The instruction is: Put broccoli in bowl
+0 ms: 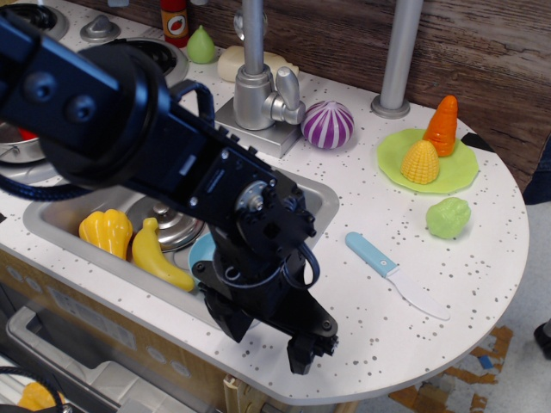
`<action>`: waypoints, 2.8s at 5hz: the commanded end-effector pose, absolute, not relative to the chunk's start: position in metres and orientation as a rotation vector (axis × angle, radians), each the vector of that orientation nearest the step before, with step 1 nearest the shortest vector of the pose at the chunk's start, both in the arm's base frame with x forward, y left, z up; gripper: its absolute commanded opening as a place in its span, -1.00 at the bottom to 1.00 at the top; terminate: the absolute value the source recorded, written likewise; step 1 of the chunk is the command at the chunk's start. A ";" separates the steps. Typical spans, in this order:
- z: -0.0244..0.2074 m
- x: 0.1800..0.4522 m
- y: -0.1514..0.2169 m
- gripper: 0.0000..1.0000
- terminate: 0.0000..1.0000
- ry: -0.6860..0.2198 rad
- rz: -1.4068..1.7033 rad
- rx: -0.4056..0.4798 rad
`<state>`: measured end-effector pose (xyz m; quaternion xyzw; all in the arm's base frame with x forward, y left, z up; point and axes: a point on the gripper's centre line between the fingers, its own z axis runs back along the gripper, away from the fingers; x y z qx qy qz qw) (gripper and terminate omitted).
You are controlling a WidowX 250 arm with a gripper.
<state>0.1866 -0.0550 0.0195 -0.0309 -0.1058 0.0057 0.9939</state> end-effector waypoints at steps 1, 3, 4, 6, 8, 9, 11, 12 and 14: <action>0.020 0.187 -0.055 1.00 -1.00 -0.212 0.011 -0.062; 0.063 0.252 -0.090 1.00 -1.00 -0.193 -0.068 -0.022; 0.074 0.288 -0.101 1.00 -1.00 -0.177 -0.067 -0.034; 0.057 0.340 -0.125 1.00 -1.00 -0.221 -0.112 0.043; 0.053 0.374 -0.123 1.00 -1.00 -0.262 -0.183 -0.045; 0.051 0.386 -0.124 1.00 -1.00 -0.265 -0.227 -0.049; 0.037 0.389 -0.128 1.00 -1.00 -0.275 -0.234 -0.139; 0.029 0.386 -0.126 1.00 -1.00 -0.274 -0.215 -0.173; 0.018 0.382 -0.124 1.00 -1.00 -0.288 -0.192 -0.189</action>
